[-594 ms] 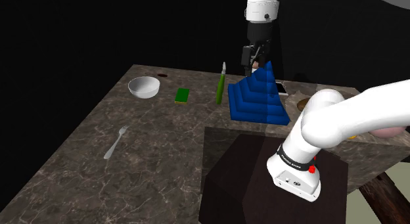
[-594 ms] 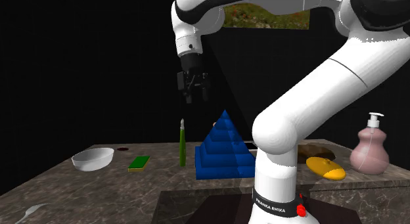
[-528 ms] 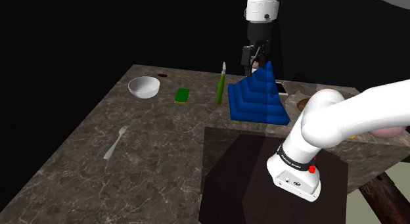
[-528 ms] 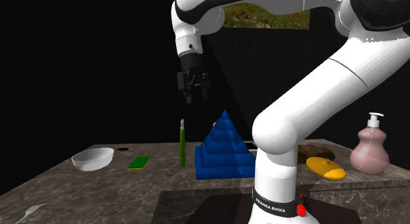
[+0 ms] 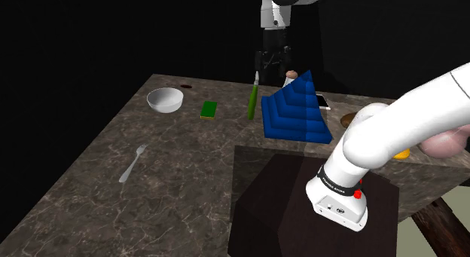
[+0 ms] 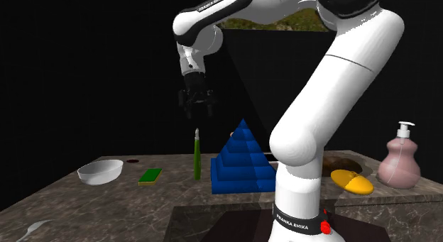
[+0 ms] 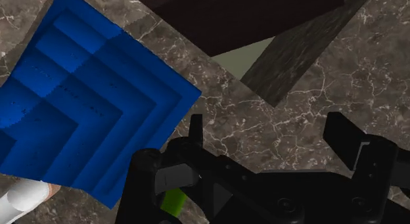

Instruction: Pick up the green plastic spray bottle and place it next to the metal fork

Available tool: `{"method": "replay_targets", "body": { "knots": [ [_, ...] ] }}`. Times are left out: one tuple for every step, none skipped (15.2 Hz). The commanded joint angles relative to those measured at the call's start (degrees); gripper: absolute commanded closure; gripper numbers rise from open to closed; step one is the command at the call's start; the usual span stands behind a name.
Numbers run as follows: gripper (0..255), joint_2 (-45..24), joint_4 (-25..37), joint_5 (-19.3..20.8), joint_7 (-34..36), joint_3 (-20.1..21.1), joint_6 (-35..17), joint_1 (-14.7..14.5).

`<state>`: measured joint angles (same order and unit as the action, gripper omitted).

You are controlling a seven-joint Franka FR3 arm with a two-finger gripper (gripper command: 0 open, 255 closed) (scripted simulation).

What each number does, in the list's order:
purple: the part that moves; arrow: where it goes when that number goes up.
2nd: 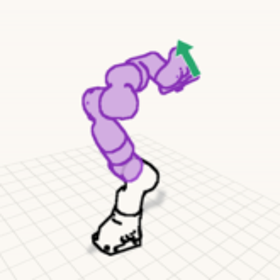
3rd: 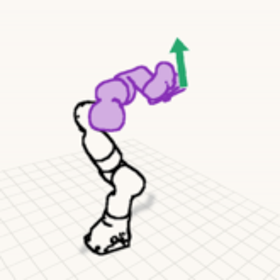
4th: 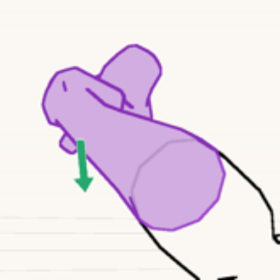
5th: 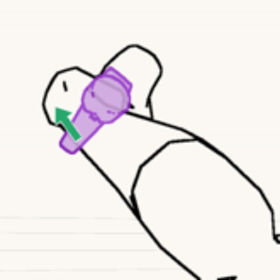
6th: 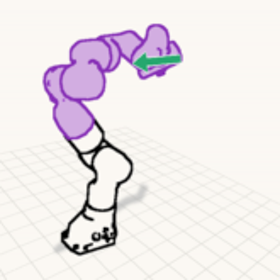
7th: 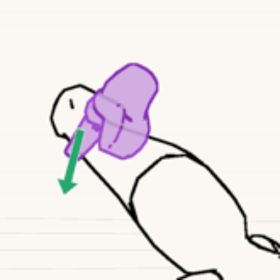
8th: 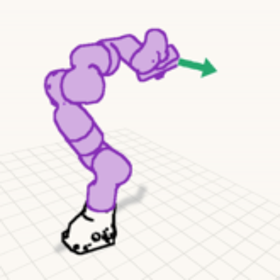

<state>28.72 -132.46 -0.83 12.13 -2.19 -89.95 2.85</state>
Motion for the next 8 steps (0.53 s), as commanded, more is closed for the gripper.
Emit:
{"method": "replay_targets", "body": {
  "knots": [
    [0,-5.31,2.48,-0.5,0.67,-1.45,-1.68,1.19],
    [0,-7.78,3.83,-0.91,1.1,-2.05,-2.24,1.67],
    [0,-10.22,5.22,-1.36,1.5,-2.67,-2.73,2.13],
    [0,-12.65,6.65,-1.85,1.87,-3.28,-3.15,2.59],
    [0,-15.06,8.12,-2.38,2.21,-3.91,-3.52,3.04],
    [0,-17.46,9.62,-2.95,2.53,-4.53,-3.82,3.5],
    [0,-19.85,11.16,-3.56,2.83,-5.14,-4.06,3.96],
    [0,-22.22,12.74,-4.21,3.1,-5.75,-4.25,4.43]
  ]
}}
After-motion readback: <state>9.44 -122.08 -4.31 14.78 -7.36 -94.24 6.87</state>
